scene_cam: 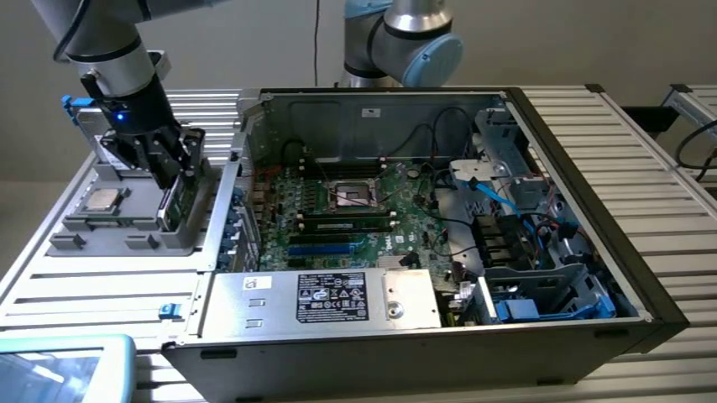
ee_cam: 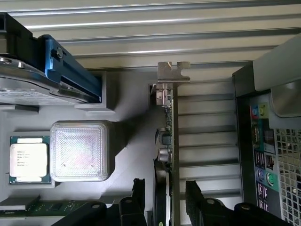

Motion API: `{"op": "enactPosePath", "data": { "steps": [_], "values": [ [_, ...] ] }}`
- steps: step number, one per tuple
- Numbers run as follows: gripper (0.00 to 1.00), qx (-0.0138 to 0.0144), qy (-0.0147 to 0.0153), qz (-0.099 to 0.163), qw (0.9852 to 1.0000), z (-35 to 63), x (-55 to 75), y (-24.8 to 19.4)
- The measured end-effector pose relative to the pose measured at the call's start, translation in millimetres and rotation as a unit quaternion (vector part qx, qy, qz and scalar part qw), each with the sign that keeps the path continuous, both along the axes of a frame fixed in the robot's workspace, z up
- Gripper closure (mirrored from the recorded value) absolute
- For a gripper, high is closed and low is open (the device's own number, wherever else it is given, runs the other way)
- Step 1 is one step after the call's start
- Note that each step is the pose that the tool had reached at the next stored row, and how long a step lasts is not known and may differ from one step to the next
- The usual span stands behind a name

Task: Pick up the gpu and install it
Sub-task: 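Pick up the gpu and move the gpu toward the slot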

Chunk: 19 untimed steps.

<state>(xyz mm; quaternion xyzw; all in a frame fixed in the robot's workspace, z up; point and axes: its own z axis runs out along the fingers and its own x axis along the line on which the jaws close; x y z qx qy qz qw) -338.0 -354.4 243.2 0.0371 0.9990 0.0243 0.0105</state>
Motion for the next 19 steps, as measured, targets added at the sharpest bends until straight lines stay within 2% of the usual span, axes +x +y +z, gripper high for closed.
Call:
{"op": "enactPosePath", "data": {
  "steps": [12,14,15,16,19],
  "values": [
    [0.54,0.0000,0.0005,0.000,1.0000,-0.8,-1.1,0.0],
    [0.67,0.0000,0.0005,0.000,1.0000,-0.8,-1.1,0.0],
    [0.67,0.0000,0.0005,0.000,1.0000,-0.8,-1.1,0.0],
    [0.73,0.0000,0.0005,0.000,1.0000,-0.9,-1.1,0.0],
    [0.73,-0.0003,0.0012,0.000,1.0000,-1.9,-1.3,-0.2]
  ]
}}
